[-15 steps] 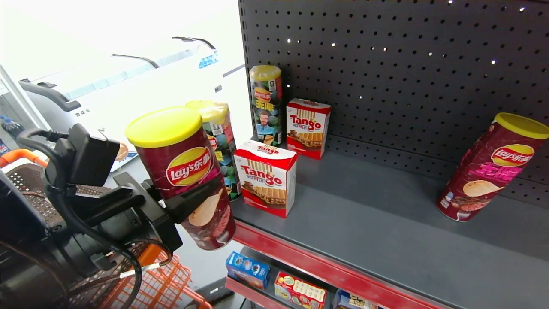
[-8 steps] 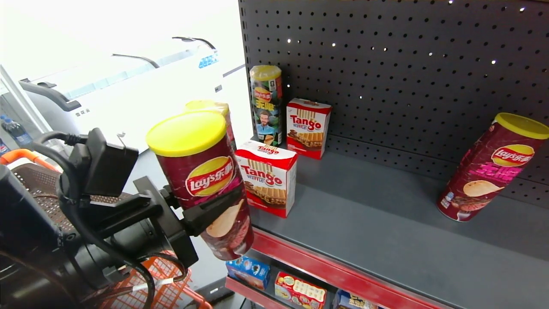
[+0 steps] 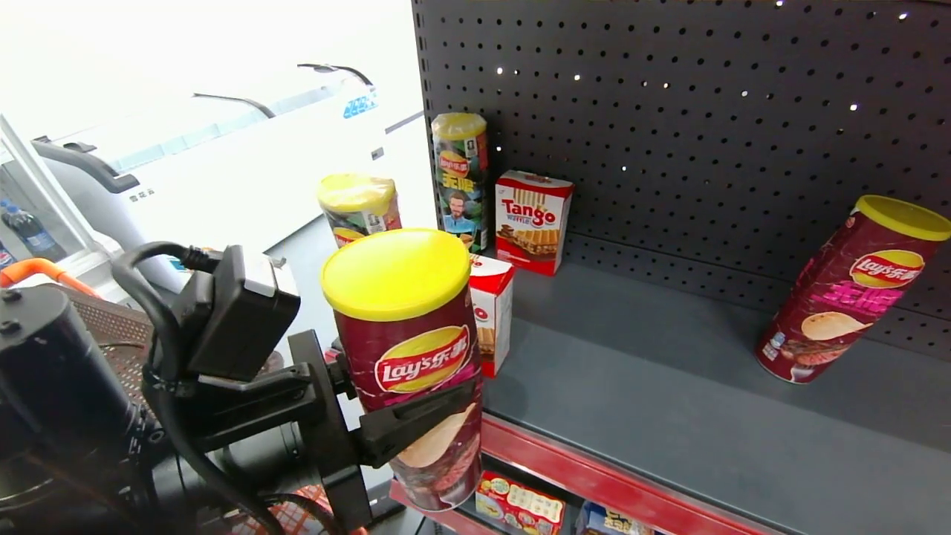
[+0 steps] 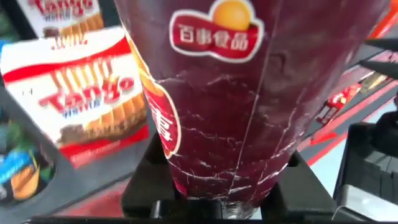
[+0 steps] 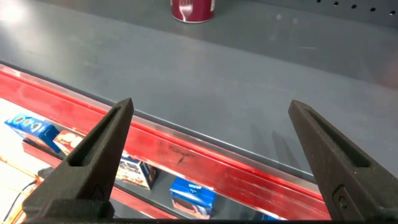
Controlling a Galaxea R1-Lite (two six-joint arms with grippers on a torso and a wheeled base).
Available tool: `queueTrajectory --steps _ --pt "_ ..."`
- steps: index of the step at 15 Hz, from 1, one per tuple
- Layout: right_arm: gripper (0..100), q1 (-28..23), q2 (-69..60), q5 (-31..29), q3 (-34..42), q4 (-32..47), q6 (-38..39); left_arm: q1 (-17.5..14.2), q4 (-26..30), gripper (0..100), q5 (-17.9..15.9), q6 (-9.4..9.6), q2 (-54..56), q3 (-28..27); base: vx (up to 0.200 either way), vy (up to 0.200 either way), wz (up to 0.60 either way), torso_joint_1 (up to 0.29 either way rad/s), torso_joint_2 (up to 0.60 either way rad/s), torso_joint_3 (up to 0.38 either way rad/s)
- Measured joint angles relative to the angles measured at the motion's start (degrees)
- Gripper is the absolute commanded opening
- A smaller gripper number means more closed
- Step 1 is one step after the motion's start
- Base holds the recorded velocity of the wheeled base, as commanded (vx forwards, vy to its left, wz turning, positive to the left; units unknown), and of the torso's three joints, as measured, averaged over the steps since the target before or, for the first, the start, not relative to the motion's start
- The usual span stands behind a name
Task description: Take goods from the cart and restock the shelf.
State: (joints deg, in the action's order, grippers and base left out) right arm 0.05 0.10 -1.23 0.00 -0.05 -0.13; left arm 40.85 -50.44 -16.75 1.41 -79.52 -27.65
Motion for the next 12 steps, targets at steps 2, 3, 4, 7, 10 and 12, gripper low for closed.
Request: queueTrajectory --steps 2,3,4,7,10,12 --pt "100 -0.05 0.0 0.01 0.0 -0.09 -0.09 -0.01 -0.13 0 -0.24 0.0 -0.02 -1.49 0.0 0.0 -0.6 0.0 0.0 0.002" --pt "100 0.05 0.0 0.01 0.0 0.05 -0.09 -0.01 0.22 0 -0.27 0.0 -0.24 -2.17 0.0 0.0 -0.6 0.017 0.01 -0.002" --pt "100 0.05 0.0 0.0 0.0 0.0 -0.09 0.02 -0.07 0 -0.32 0.0 -0.57 -3.22 0.0 0.0 -0.6 -0.002 0.0 0.002" --pt "100 0.0 0.0 0.0 -0.05 0.02 -0.11 -0.11 -0.02 0 -0.35 -0.02 -1.38 -5.01 0.0 0.0 -0.6 0.002 0.0 0.001" --pt "100 0.05 0.0 0.0 -0.05 0.0 0.0 -0.45 0.02 0 -1.21 -0.02 -1.73 -5.17 0.0 0.0 -0.4 0.002 0.0 -0.002" --pt "100 0.0 0.0 0.0 -0.05 0.02 0.02 -0.74 0.04 0 -1.26 -0.07 -1.84 -5.14 0.0 0.0 0.0 0.0 0.0 0.0"
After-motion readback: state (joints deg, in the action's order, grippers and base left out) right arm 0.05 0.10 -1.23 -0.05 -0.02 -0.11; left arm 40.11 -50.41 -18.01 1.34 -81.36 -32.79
